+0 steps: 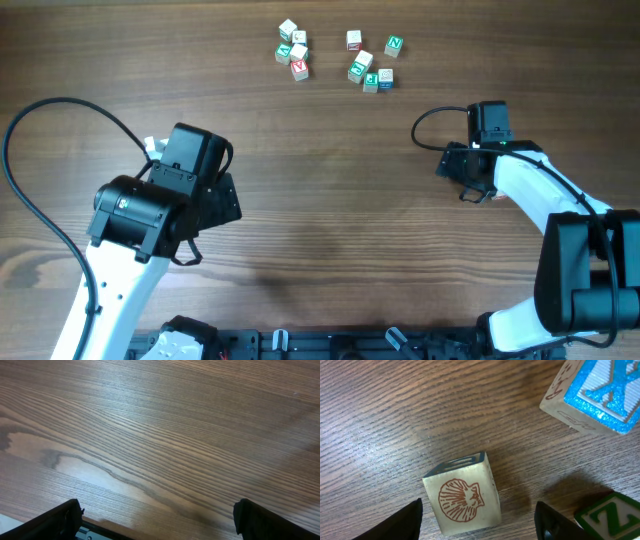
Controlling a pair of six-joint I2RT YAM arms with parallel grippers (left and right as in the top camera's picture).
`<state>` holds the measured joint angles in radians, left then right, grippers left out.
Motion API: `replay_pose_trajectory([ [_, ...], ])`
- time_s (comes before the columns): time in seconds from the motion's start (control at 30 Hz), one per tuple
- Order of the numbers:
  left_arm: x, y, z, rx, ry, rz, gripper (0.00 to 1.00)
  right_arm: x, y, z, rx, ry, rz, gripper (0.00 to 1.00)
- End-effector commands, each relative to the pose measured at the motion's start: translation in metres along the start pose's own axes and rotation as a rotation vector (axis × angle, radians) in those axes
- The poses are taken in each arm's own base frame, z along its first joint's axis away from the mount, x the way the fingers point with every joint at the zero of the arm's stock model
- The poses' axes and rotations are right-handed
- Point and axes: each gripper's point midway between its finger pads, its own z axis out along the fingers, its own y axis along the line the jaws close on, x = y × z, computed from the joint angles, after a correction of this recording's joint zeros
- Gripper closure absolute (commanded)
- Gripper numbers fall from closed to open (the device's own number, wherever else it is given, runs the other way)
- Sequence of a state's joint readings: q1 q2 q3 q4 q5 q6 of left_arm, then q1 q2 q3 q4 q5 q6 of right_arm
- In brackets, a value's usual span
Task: Form a circle
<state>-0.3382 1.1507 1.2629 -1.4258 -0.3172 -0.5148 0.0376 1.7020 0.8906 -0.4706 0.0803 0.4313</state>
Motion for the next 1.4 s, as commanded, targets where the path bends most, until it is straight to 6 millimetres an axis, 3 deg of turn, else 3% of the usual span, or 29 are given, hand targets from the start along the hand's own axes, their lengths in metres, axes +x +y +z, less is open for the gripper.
replay_pose_trajectory([
  [0.0,-0.001,0.004,-0.001,-0.010,-0.011,-0.026,0.00,-0.007,0.007,0.002,-0.028,-0.016,-0.062,0.33],
  [0.07,-0.001,0.004,-0.001,-0.010,-0.011,-0.026,0.00,-0.009,0.015,0.002,-0.071,-0.023,-0.061,0.39],
  [0.27,-0.001,0.004,-0.001,-0.010,-0.011,-0.026,0.00,-0.010,0.015,0.002,-0.070,-0.025,-0.056,0.56],
  [0.6,-0.001,0.004,-0.001,-0.010,-0.011,-0.026,0.00,-0.009,0.005,0.002,-0.018,-0.027,0.053,0.73],
  [0.83,-0.001,0.004,-0.001,-0.010,-0.011,-0.026,0.00,-0.019,-0.011,0.001,0.076,-0.080,0.052,0.74],
  [1.0,-0.001,0.004,-0.001,-0.010,-0.011,-0.026,0.00,-0.028,-0.008,0.001,0.069,-0.113,-0.053,0.74],
  [1.37,-0.001,0.004,-0.001,-0.010,-0.011,-0.026,0.00,-0.035,-0.021,0.002,0.037,-0.112,0.091,0.79],
])
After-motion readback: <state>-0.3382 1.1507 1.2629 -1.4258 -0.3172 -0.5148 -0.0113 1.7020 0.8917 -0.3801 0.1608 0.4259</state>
